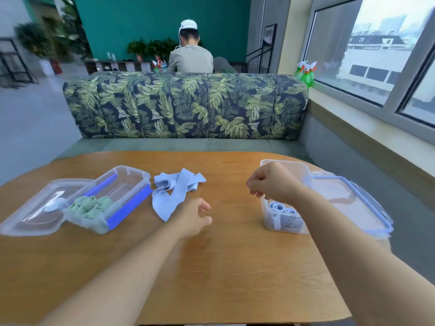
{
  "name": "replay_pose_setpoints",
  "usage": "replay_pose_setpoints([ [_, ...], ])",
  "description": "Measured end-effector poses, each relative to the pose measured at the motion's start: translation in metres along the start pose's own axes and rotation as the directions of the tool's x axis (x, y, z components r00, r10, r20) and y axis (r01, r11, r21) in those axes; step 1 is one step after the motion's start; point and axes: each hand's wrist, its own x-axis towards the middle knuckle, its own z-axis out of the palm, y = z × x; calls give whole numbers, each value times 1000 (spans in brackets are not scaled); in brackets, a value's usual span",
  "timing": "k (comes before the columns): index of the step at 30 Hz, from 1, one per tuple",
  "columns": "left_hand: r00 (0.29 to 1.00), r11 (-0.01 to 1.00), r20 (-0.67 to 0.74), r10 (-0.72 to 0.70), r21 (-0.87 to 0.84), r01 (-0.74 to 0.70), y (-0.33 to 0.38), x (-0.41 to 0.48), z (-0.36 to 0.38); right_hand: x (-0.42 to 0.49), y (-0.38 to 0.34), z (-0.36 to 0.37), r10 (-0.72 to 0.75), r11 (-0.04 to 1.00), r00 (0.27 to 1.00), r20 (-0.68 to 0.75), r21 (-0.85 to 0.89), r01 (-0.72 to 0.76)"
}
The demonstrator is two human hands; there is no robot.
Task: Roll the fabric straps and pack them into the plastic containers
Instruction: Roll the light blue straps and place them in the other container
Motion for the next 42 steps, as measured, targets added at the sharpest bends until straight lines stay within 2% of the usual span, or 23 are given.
replay_pose_setpoints([
  [6,1000,969,6,-22,247,20,-58,-28,-29,3,-31,54,31,1000,996,87,3,-31],
  [9,995,935,34,-90,347,73,-78,-33,-39,10,-44,81,63,998,991,120,-1,-64],
  [14,973,916,116,-198,376,141,-97,-31,-45,26,-58,130,119,992,981,152,-58,-111],
  [20,981,908,118,-152,409,92,-104,-22,-45,46,-69,186,335,941,929,159,-105,-322],
  [25,982,916,121,-145,392,87,-107,-22,-45,51,-74,206,431,898,892,138,-158,-410],
  [28,982,920,119,-146,382,91,-106,-22,-46,52,-72,203,429,902,887,168,-23,-432],
  [31,983,928,109,-145,360,97,-106,-25,-46,38,-68,187,384,845,912,141,345,-409],
  [34,986,936,101,-135,341,94,-103,-31,-47,11,-65,165,355,756,932,68,565,-330],
  [38,989,953,35,-143,273,128,-101,-41,-39,-24,-68,137,317,640,946,63,722,-263],
  [42,992,982,-53,-119,141,125,-92,-53,-21,-40,-81,114,205,579,978,40,801,-154],
])
